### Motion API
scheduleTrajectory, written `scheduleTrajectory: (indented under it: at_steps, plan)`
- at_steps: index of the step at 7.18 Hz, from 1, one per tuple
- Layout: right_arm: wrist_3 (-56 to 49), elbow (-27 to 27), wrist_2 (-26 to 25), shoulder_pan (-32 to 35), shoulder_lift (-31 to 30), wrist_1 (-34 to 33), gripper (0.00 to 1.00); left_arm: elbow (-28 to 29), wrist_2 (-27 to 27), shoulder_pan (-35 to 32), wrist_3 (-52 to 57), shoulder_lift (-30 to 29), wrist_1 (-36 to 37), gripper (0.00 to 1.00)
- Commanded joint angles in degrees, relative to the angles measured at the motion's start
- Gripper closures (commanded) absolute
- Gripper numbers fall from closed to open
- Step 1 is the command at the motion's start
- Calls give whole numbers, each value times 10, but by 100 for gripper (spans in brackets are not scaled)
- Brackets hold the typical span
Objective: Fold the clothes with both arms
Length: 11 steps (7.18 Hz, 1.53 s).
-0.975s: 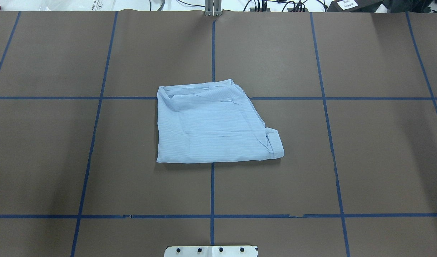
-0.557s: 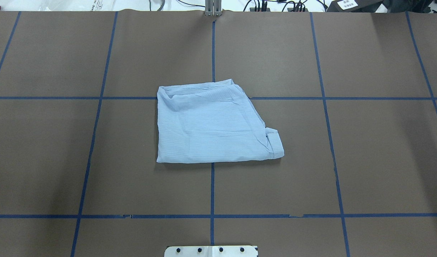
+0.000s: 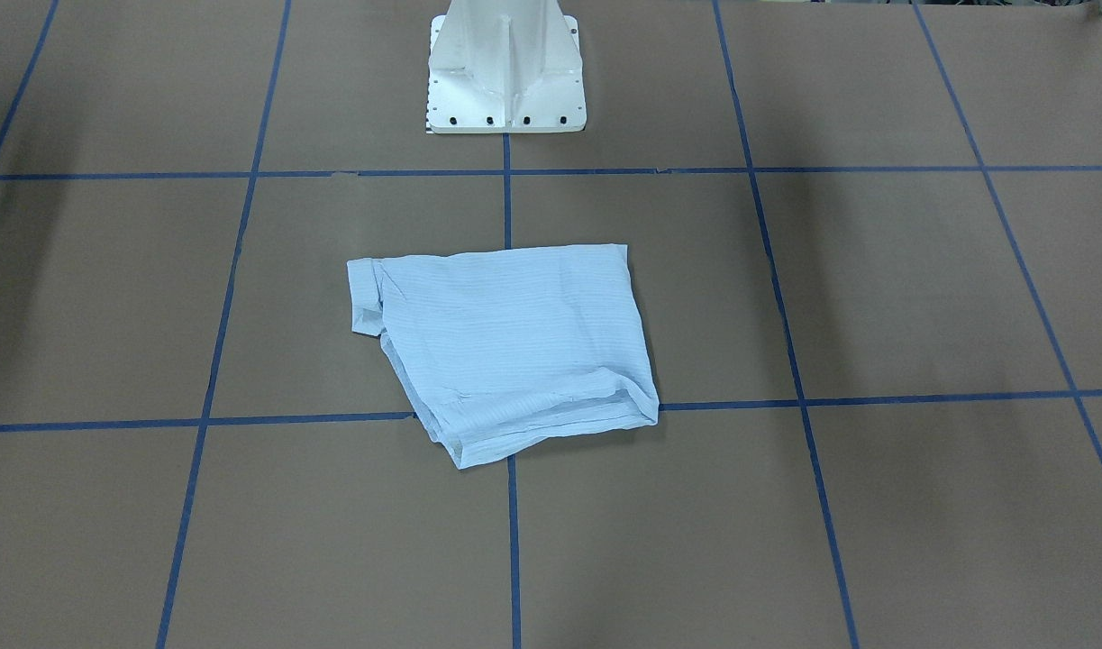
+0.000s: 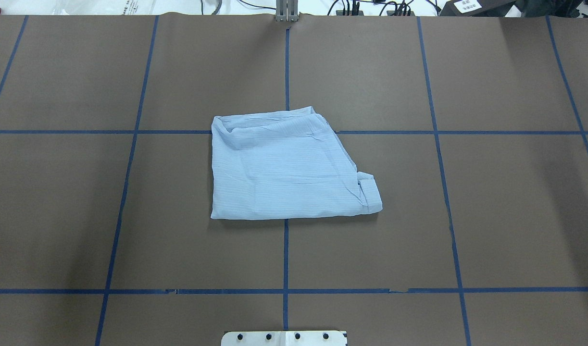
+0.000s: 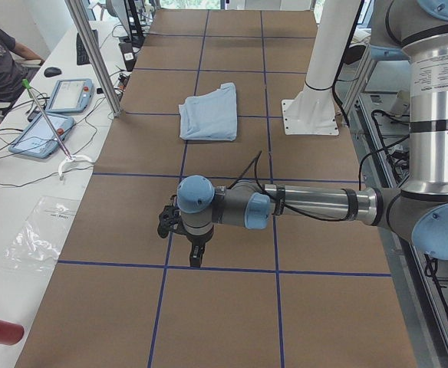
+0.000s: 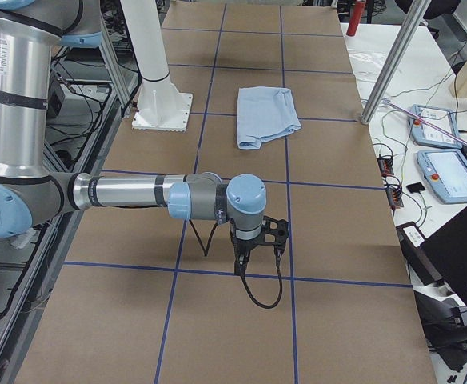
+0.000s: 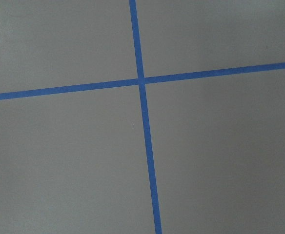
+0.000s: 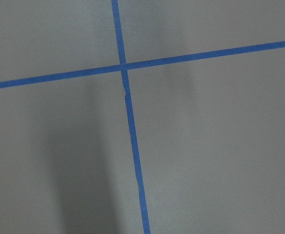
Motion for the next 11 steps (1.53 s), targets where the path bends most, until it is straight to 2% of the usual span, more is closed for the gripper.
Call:
scheduleTrajectory:
  at_steps: [1, 11]
  plan:
    - [-3, 0, 9, -10, 1, 0, 0, 2, 0, 0, 0, -1, -1, 0]
    - [-4, 0, 19, -20, 2, 1, 0, 3, -1, 0, 0, 1, -3, 0]
